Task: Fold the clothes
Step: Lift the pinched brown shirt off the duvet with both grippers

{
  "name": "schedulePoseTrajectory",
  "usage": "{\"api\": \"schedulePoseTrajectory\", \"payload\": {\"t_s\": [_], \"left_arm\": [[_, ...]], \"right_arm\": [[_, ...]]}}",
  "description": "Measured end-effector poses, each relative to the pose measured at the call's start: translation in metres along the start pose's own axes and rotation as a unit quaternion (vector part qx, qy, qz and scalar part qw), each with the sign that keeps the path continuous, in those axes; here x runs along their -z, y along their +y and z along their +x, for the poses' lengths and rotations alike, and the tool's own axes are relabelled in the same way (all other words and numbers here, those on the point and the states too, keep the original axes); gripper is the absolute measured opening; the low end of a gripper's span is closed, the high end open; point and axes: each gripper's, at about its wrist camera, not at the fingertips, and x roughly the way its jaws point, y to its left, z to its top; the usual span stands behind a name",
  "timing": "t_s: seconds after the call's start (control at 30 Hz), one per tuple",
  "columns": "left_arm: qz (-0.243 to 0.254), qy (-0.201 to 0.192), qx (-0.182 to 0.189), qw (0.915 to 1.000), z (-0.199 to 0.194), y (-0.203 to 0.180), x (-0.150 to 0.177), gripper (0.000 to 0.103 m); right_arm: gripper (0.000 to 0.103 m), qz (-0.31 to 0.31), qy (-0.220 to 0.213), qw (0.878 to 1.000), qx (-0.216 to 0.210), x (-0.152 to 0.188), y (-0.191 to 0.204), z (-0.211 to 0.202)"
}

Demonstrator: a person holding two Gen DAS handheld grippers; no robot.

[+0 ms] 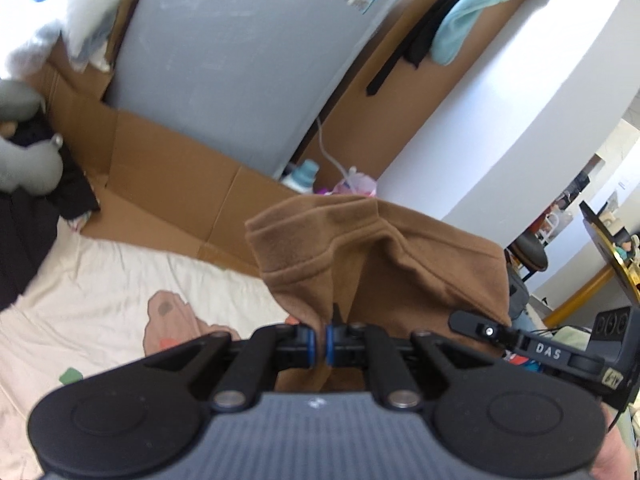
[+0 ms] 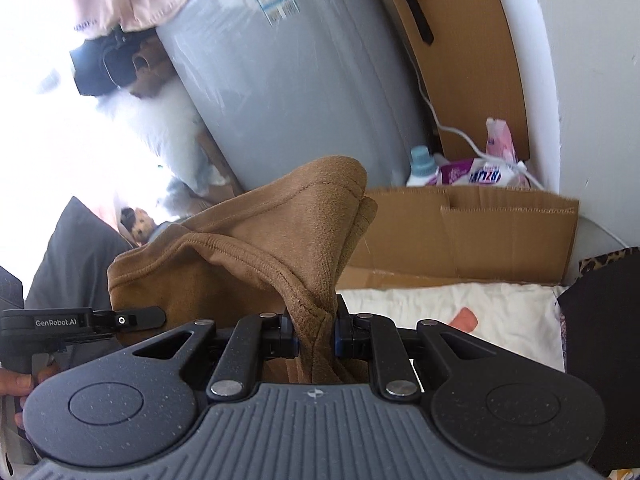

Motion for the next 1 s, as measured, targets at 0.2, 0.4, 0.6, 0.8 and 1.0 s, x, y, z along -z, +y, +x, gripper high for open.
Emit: {"api": "schedulePoseTrajectory", "payload": {"t_s": [0.2, 0.4, 0.6, 0.8, 1.0], "left_arm": [[0.017, -0.012, 0.004, 0.9998, -0.036, -0.034, -0.011, 0.005], [0.024, -0.028, 0.016, 0.9992, -0.073, -0.067, -0.023, 0.005], [0.039, -0.048, 0.028, 0.9977, -0.111, -0.106, -0.031, 0.005], [0.047, -0.069, 0.03, 0.9961, -0.148, -0.137, -0.042, 0.005], [0.055, -0.086, 0.03, 0.9943, -0.175, -0.163, -0.046, 0.005]], "right_arm": [[0.014, 0.006, -0.027, 1.0, -0.007, -0.016, 0.014, -0.04], [0.014, 0.023, -0.061, 0.998, -0.011, -0.038, 0.023, -0.093], [0.014, 0.012, -0.085, 0.996, -0.011, -0.066, 0.043, -0.143], [0.014, -0.005, -0.107, 0.994, -0.016, -0.095, 0.065, -0.184], [0.014, -0.025, -0.125, 0.992, -0.018, -0.108, 0.078, -0.224]]}}
